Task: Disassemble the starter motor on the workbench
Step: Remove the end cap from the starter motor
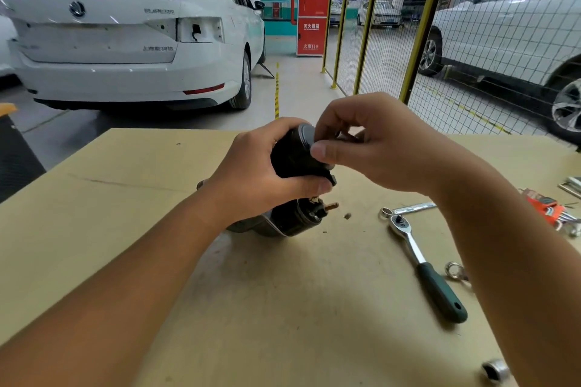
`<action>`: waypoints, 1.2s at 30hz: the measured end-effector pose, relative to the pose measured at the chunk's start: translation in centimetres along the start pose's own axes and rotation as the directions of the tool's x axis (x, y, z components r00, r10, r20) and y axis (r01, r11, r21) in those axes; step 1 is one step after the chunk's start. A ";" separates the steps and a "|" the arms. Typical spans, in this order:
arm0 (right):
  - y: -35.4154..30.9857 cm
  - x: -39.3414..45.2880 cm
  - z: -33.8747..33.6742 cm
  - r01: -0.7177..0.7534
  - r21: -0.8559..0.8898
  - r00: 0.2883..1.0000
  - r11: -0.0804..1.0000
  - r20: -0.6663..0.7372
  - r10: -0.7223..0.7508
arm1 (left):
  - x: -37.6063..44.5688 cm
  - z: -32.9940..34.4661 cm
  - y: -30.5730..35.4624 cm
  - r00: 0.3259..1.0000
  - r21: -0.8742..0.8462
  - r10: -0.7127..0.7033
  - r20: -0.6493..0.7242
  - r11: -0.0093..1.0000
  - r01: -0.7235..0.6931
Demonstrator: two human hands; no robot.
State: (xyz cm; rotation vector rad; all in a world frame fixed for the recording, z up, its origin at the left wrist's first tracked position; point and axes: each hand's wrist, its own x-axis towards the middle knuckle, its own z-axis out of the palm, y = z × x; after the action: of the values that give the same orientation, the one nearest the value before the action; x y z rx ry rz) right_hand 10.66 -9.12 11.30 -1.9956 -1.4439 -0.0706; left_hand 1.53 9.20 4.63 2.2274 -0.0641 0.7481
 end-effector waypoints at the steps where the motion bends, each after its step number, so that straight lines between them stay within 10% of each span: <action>1: 0.1 -0.7 0.1 -0.008 0.011 0.997 1.000 -0.081 0.009 | 0.0 0.0 -0.1 1.000 0.015 0.002 -0.005 1.000 -0.002; 6: 0.3 -8.4 2.8 -0.108 0.080 0.915 0.991 -0.382 0.131 | -0.5 0.4 -0.3 0.999 0.041 -0.004 -0.035 0.999 0.006; 12: -1.4 -9.7 11.9 -0.134 -0.494 0.990 0.859 -0.035 0.135 | -0.1 0.4 -0.2 1.000 0.050 -0.018 -0.026 0.999 0.019; 17: 1.8 -10.7 10.3 -0.297 -0.406 0.937 0.864 0.048 0.345 | -0.1 -0.5 -0.3 1.000 0.076 0.013 0.009 0.997 -0.013; 36: -1.5 -6.2 16.2 -0.064 -0.349 0.982 0.935 0.144 0.121 | -1.0 -5.6 -4.7 0.977 0.110 -0.065 -0.203 0.990 0.089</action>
State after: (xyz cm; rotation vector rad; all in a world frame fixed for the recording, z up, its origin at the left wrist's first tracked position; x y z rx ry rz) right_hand 1.66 -5.30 -3.08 -2.4004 -1.5182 -0.1280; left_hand -0.79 16.17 3.90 2.2398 0.1681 0.9489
